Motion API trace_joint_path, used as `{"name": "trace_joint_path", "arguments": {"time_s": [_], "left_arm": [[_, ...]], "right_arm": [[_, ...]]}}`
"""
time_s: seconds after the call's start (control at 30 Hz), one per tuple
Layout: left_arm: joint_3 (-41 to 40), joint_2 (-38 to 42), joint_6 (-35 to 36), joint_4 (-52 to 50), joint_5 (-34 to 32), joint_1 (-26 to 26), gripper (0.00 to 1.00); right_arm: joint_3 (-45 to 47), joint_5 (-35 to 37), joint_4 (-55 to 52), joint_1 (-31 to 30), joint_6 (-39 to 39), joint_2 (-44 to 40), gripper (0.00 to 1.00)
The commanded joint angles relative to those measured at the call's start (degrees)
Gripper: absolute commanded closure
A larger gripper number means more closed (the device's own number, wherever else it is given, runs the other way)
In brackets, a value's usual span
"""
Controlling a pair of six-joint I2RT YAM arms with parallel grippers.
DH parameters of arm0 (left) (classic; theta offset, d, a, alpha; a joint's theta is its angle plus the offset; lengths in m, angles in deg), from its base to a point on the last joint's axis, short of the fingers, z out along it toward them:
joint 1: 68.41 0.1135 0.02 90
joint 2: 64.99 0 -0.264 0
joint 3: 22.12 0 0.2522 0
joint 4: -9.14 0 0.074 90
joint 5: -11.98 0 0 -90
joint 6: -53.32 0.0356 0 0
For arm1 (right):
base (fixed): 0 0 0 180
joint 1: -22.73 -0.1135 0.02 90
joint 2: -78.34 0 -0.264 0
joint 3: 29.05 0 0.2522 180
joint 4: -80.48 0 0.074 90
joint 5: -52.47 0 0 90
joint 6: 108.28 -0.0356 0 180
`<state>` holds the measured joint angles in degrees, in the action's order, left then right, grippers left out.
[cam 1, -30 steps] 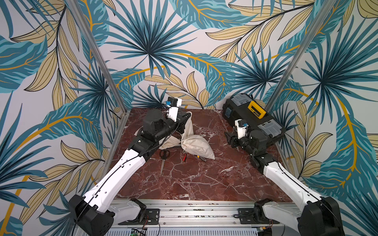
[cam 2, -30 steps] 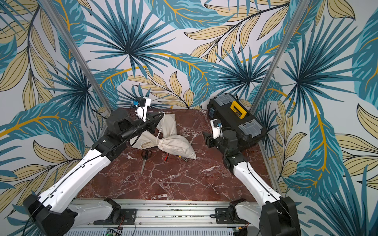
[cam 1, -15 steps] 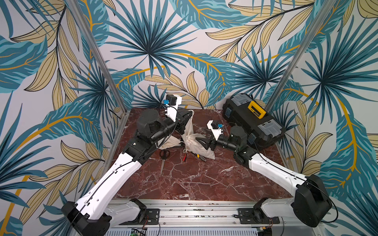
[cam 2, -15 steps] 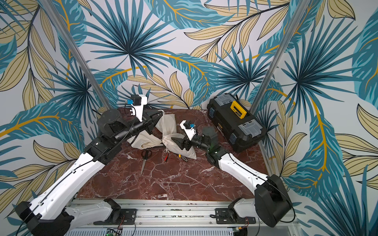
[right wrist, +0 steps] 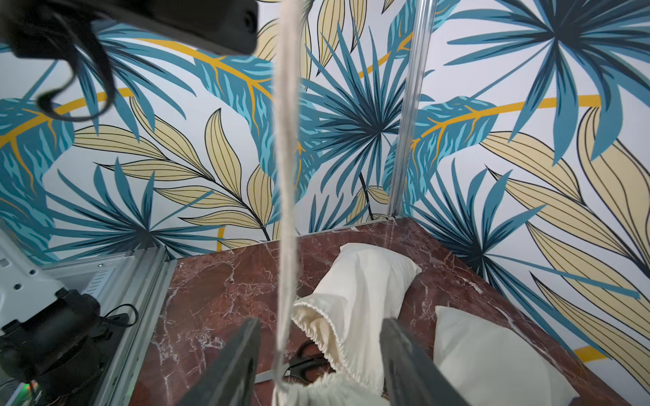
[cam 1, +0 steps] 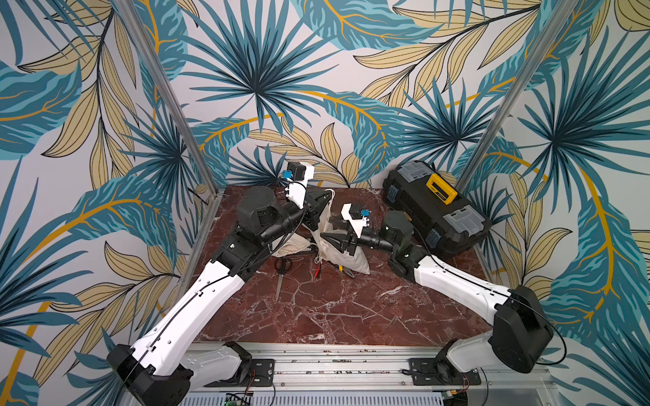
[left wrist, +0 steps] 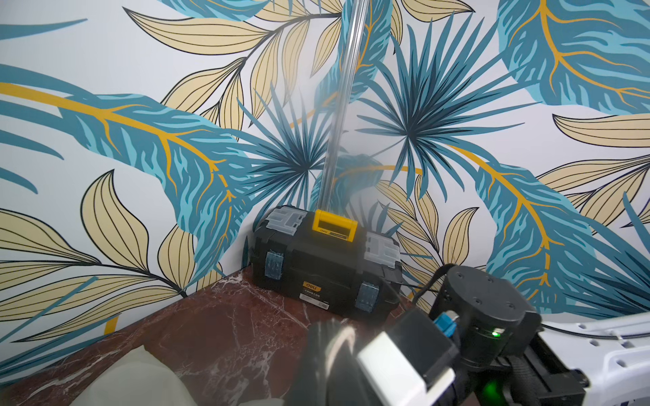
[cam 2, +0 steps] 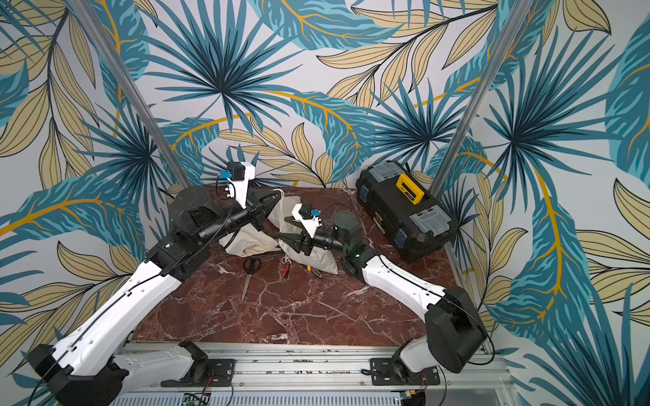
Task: Close the soil bag
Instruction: Frap the soil bag at the center of the board.
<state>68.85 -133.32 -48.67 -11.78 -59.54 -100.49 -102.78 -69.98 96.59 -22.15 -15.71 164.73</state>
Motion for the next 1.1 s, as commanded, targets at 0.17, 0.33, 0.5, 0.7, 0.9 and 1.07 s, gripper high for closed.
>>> {"name": "trace_joint_path", "arguments": {"time_s": [0.17, 0.33, 0.5, 0.7, 0.9, 1.07], "left_arm": [[5.2, 4.5, 1.2, -1.2, -2.9, 0.3, 1.0], [8.4, 6.3, -0.2, -0.7, -1.1, 2.5, 1.0], [9.8, 7.4, -0.7, -1.2, -1.0, 4.4, 1.0], [8.3, 8.7, -0.7, -1.0, -2.0, 5.0, 1.0], [6.9, 9.7, -1.0, -0.6, -2.6, 6.0, 1.0], [3.2, 9.3, -1.9, 0.5, -1.3, 6.0, 1.0]], "right_arm": [[4.1, 11.2, -2.7, 0.9, 1.3, 6.3, 0.81], [11.5, 21.9, -5.3, 5.6, -1.5, 8.2, 0.8], [15.4, 30.7, -8.8, 11.5, -6.9, 7.1, 0.82], [19.2, 35.6, -9.7, 16.0, -8.2, -0.5, 0.82], [21.0, 38.7, -11.4, 19.1, -9.5, -3.8, 0.82], [19.5, 38.3, -12.9, 20.0, -8.9, -9.3, 0.9]]}}
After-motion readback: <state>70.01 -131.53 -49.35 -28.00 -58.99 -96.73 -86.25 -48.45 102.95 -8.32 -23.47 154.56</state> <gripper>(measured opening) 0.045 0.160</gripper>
